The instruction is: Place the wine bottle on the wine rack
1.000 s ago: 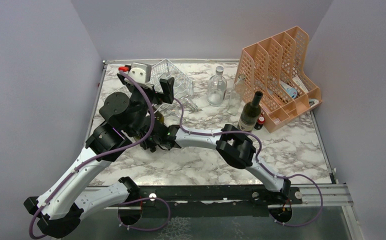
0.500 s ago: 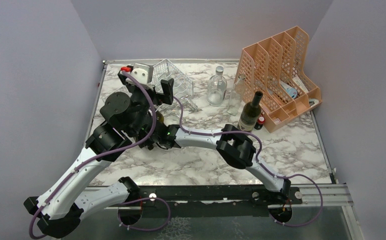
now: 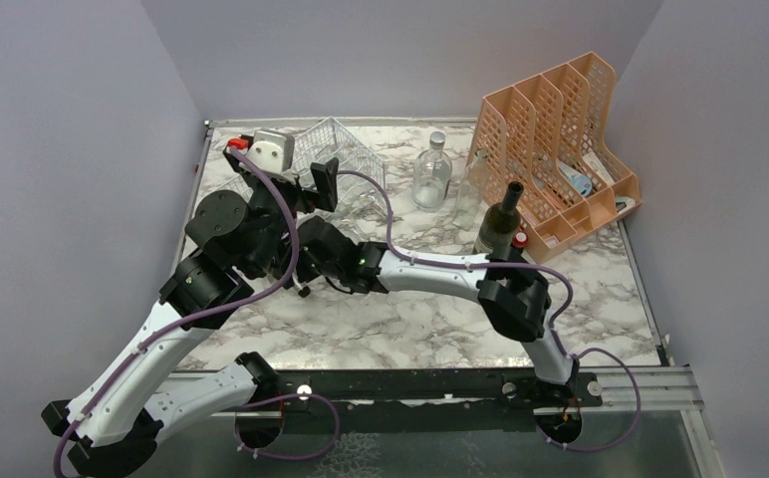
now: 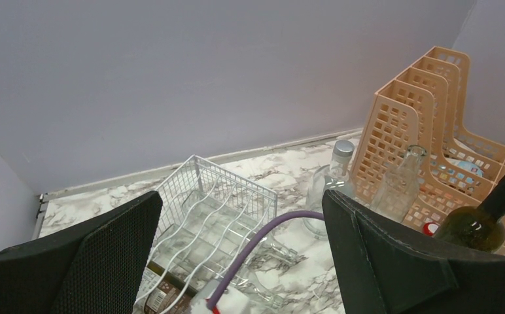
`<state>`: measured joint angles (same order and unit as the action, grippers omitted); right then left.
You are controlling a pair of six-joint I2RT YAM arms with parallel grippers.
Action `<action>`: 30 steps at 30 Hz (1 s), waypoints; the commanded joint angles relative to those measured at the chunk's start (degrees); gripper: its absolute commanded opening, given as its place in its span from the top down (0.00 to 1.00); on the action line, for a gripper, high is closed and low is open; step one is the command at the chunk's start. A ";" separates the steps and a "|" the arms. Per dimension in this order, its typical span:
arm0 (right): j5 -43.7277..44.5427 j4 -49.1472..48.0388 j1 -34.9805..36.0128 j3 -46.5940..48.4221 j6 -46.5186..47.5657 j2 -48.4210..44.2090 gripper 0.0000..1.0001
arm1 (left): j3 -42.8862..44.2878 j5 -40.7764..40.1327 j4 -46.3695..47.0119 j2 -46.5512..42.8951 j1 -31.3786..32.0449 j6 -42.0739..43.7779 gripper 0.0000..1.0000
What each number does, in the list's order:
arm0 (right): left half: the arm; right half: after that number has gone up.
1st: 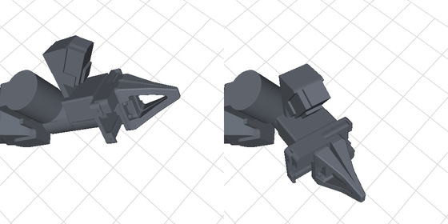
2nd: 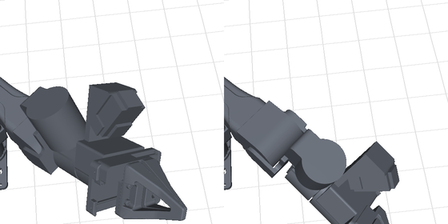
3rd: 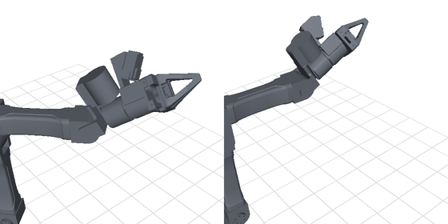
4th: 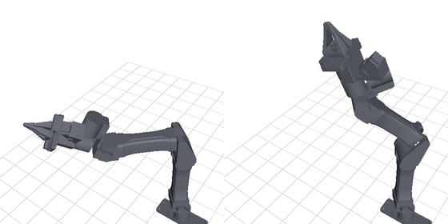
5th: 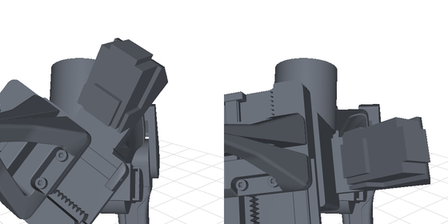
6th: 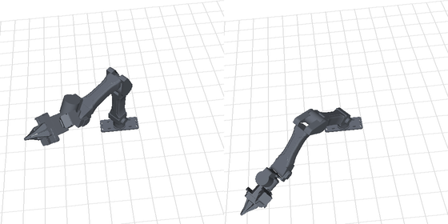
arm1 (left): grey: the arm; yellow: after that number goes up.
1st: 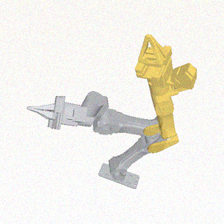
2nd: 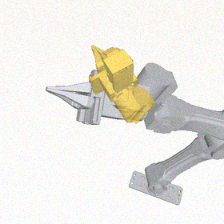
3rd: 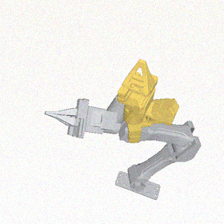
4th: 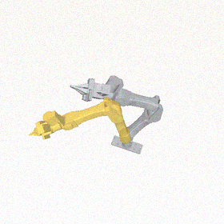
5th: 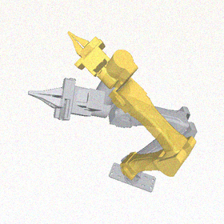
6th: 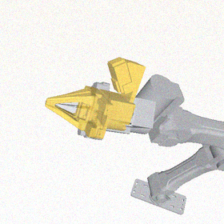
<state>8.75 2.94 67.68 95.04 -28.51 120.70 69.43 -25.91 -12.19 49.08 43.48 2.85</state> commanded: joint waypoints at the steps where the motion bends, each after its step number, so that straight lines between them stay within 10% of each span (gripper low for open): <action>1: 4.27 -1.58 0.52 -6.11 1.41 -7.82 0.26 | 1.95 1.31 0.58 -1.94 -0.16 -0.27 0.01; 30: 53.74 21.79 -9.39 -19.95 19.34 -57.19 0.26 | -6.69 4.21 -0.70 -8.12 -0.19 -4.01 0.01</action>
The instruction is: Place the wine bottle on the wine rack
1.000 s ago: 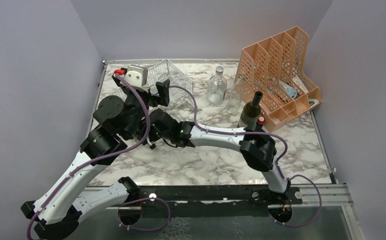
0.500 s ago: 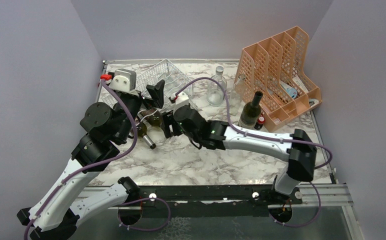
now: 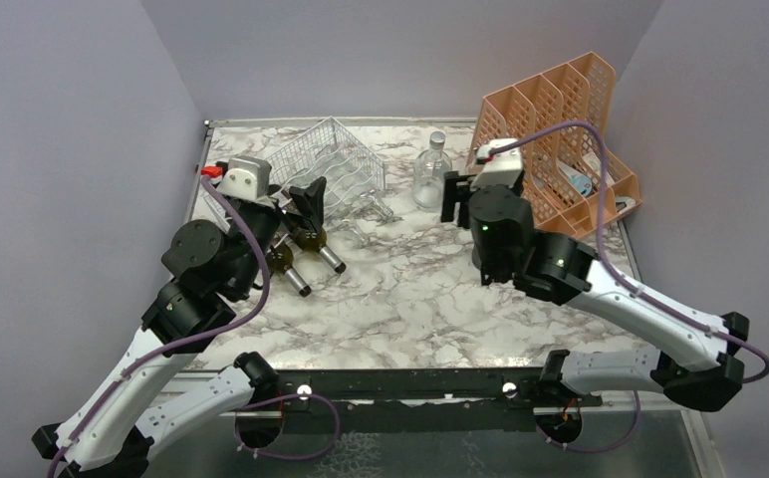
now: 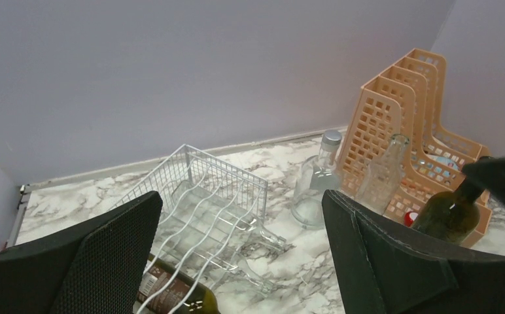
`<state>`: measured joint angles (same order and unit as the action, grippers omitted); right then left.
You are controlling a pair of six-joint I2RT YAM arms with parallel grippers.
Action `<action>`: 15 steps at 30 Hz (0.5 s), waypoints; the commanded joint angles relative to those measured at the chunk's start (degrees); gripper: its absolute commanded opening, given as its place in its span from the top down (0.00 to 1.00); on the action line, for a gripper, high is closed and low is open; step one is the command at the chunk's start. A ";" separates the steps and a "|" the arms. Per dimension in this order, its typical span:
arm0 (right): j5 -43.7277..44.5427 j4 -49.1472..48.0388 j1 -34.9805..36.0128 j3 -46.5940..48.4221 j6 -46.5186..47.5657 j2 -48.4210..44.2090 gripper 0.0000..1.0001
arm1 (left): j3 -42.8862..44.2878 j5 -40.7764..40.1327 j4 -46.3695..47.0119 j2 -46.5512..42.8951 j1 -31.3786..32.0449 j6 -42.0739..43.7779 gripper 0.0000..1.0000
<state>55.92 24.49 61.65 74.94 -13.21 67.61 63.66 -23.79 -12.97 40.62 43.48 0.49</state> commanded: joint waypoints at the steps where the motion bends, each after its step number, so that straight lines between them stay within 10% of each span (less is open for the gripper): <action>1: 6.57 0.13 -4.55 0.01 4.41 -4.82 0.26 | -1.11 2.60 0.12 0.52 -0.24 -1.94 0.01; 15: -13.04 10.23 -27.84 0.09 -1.24 0.06 0.28 | -6.86 7.23 2.90 3.81 -0.23 -7.33 0.01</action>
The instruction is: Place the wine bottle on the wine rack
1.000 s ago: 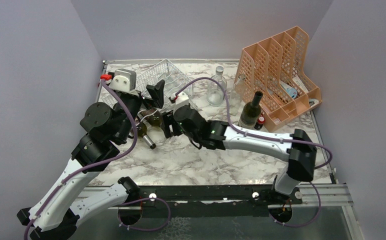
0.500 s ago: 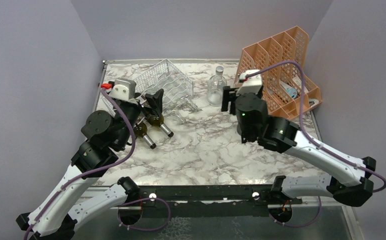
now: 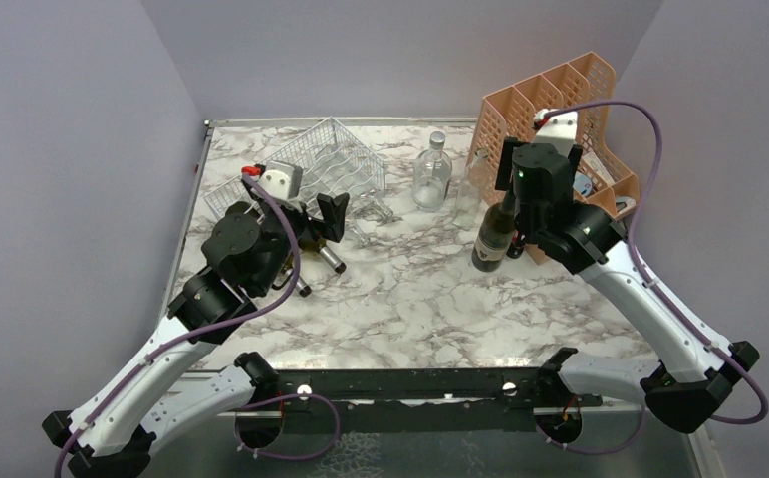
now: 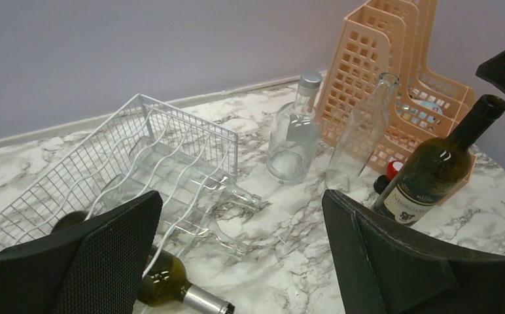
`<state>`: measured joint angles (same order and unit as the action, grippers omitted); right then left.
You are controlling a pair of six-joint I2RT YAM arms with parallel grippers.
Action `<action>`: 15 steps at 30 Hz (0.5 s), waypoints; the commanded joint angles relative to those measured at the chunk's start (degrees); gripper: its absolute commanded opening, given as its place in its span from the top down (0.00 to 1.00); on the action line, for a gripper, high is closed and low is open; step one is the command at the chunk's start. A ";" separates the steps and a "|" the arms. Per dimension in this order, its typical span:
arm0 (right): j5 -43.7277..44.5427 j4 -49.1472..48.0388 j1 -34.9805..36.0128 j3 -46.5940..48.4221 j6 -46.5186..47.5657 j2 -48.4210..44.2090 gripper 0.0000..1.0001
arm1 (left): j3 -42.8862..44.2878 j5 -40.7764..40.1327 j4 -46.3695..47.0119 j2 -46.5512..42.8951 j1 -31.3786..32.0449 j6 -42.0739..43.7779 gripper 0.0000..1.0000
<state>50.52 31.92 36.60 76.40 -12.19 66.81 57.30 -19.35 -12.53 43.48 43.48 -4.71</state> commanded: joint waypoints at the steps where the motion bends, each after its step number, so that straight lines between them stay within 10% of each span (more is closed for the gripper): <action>1: -8.68 2.12 -3.34 -2.37 -2.39 0.99 0.30 | -0.57 2.97 2.57 1.19 -0.19 -2.22 0.01; 15: -15.14 0.67 -5.48 -8.51 -3.58 0.78 0.64 | -3.11 4.14 4.53 3.47 -0.24 -4.26 0.01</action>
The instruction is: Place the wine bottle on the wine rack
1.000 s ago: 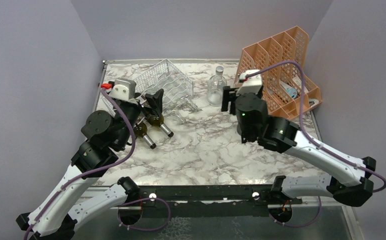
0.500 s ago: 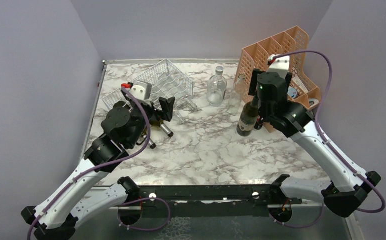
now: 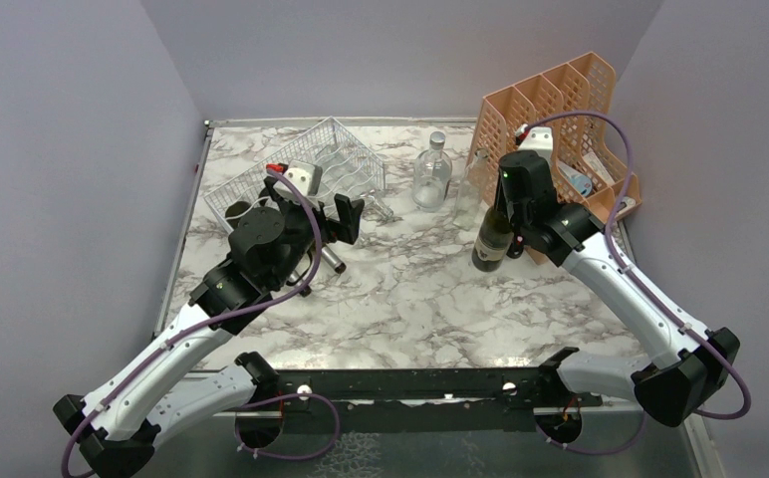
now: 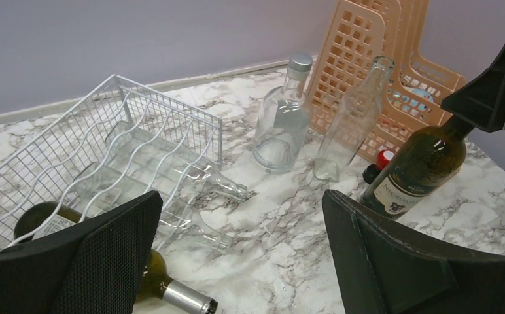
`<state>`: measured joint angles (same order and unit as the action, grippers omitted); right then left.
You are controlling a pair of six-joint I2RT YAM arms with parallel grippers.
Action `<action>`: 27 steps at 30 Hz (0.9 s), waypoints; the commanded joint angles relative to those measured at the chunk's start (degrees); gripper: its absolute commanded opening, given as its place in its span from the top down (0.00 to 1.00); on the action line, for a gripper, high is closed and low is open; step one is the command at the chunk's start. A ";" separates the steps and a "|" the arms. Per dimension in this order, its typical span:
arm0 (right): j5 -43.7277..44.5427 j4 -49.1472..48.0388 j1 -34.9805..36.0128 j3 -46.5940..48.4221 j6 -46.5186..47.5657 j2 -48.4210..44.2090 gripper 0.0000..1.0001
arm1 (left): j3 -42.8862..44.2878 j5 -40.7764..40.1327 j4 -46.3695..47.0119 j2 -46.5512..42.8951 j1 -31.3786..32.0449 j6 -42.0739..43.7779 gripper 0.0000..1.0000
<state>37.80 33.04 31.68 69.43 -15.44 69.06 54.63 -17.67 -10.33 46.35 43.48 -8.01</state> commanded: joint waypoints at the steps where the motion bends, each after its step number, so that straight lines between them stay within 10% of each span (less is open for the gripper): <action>1: -2.79 -0.51 -0.57 -1.71 -0.25 -1.66 0.67 | -0.65 2.92 2.57 0.80 -0.19 -0.95 0.01; 7: -5.44 -1.14 -0.61 -1.77 1.29 -3.56 0.98 | -2.97 8.08 5.79 2.09 -0.23 -0.01 0.01; 27: -36.18 -3.59 -0.62 -1.96 0.96 -10.51 0.99 | -17.05 36.10 37.84 22.09 3.30 -0.69 0.01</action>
<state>10.52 34.46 31.38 67.05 -13.61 59.72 39.22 10.90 17.32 64.95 44.71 -9.21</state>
